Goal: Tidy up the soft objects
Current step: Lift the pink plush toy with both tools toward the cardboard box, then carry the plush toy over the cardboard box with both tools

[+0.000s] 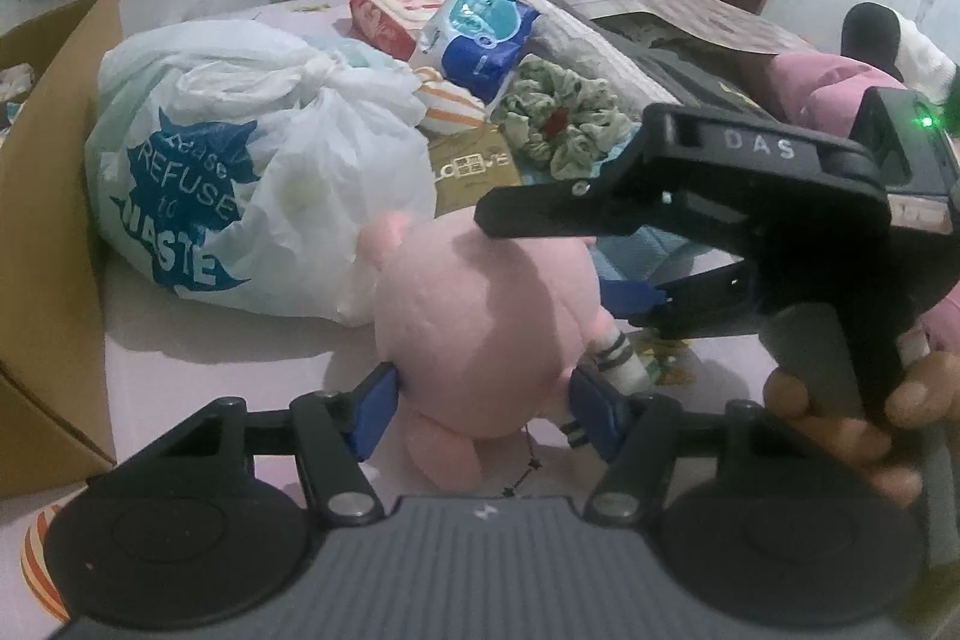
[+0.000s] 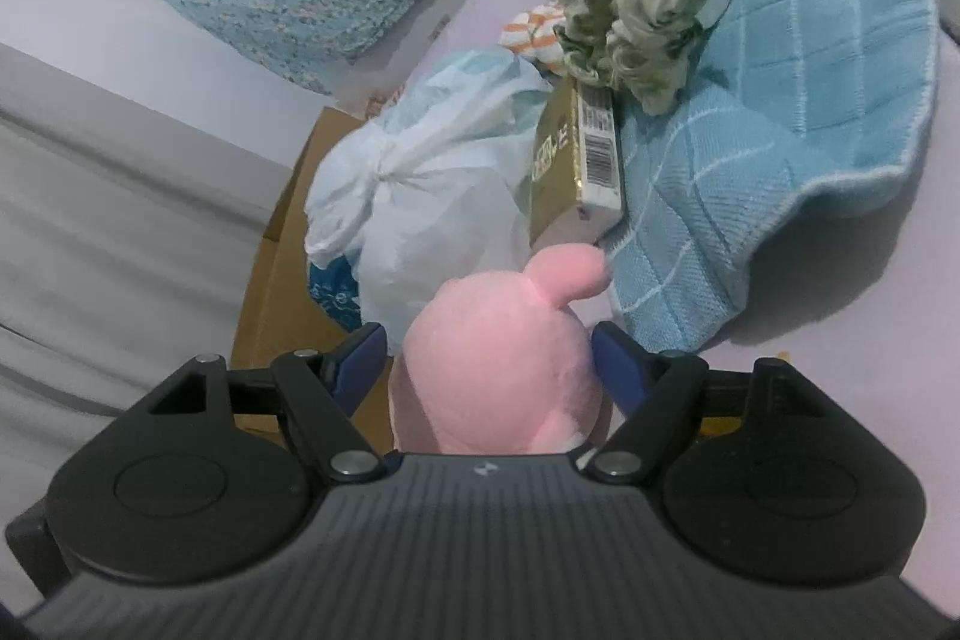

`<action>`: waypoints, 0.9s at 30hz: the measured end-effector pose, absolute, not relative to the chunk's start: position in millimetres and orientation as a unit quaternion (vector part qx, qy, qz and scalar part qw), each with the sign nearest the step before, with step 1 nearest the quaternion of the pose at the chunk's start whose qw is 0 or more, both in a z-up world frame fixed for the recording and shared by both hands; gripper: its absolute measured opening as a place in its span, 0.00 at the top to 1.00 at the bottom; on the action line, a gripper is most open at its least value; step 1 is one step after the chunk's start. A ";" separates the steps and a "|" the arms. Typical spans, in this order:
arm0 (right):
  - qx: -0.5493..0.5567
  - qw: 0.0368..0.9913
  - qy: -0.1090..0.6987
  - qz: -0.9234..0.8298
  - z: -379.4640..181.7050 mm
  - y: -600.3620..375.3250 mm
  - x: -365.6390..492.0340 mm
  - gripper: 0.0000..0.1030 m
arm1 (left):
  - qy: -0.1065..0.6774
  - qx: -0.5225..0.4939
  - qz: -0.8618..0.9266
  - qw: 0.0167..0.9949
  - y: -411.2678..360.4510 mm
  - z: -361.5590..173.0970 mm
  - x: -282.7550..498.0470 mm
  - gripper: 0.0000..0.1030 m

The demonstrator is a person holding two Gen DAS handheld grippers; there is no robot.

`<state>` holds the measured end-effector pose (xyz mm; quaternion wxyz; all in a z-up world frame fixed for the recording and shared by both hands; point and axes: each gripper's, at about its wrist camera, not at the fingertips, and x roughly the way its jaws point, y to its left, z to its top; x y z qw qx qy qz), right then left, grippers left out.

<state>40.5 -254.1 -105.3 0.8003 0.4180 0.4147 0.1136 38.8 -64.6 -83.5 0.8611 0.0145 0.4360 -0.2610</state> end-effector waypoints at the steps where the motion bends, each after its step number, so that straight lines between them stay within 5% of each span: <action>1: 0.417 0.800 0.417 0.114 -106.7 -252.7 41.5 0.26 | 0.437 0.015 -0.260 0.861 -64.5 -84.7 39.5 0.38; 13: 0.283 0.858 0.407 0.133 -67.3 -233.7 42.5 0.40 | 0.434 -0.004 -0.280 0.856 -57.5 -81.6 37.4 0.38; 21: -0.065 0.918 0.372 0.123 -17.3 -184.1 38.5 0.39 | 0.419 -0.033 -0.226 0.879 -11.5 -60.7 33.5 0.38; 27: -0.369 0.862 0.327 0.118 -50.1 -112.5 18.3 0.35 | 0.414 -0.074 -0.192 0.887 20.6 -52.8 34.2 0.38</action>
